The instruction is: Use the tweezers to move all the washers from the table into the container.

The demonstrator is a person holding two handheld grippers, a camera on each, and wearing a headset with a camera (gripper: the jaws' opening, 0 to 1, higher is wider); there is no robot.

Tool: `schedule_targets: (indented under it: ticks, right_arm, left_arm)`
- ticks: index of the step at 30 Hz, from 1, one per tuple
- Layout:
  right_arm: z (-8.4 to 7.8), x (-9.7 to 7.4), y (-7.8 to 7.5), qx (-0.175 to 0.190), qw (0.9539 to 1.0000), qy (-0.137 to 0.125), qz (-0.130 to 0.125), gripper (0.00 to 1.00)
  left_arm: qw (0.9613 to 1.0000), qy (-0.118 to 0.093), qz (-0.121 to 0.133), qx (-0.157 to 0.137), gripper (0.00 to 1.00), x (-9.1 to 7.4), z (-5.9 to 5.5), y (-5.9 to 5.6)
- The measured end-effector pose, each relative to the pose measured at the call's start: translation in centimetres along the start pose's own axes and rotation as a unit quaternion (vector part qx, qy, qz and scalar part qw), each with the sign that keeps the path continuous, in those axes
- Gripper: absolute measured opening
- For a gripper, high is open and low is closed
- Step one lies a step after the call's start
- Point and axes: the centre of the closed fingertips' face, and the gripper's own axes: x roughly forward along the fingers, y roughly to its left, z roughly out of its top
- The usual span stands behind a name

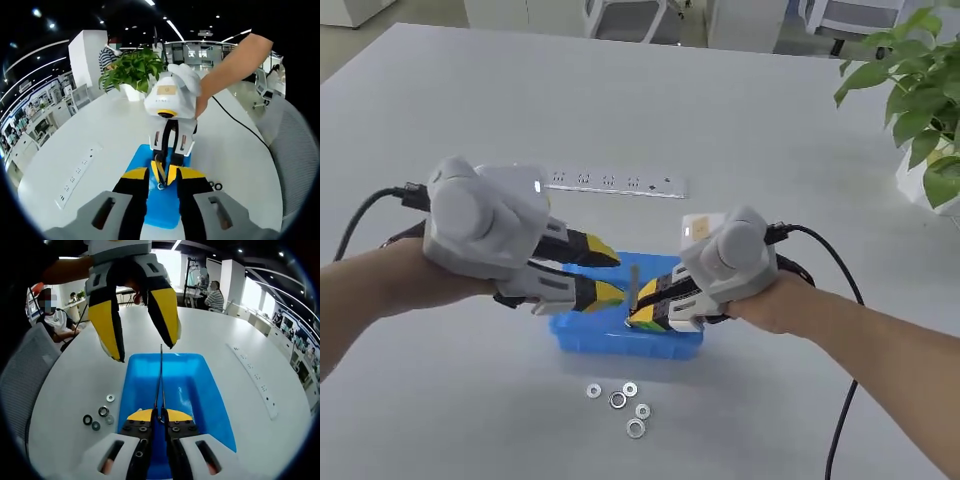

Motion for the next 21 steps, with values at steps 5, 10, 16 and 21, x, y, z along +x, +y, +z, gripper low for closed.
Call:
schedule_targets:
  ticks: [5, 10, 16, 21]
  right_arm:
    - [0.02, 0.05, 0.1, -0.007, 1.0, 0.004, 0.001, 0.08]
    - [0.02, 0.01, 0.19, -0.01, 0.9999, 0.006, 0.001, 0.09]
    - [-0.03, -0.07, 0.22, -0.008, 1.0, 0.006, 0.002, 0.09]
    - [-0.09, -0.07, 0.23, -0.002, 1.0, 0.007, 0.001, 0.09]
  left_arm:
    - [0.9999, 0.002, -0.01, 0.009, 0.15, 0.69, 0.38, 0.38]
    - [0.9997, -0.001, -0.024, 0.006, 0.08, 0.81, 0.73, 0.04]
    - [0.9997, 0.005, -0.024, 0.007, 0.07, 0.75, 0.51, -0.01]
    - [0.9996, 0.003, -0.028, 0.005, 0.06, 0.75, 0.58, -0.27]
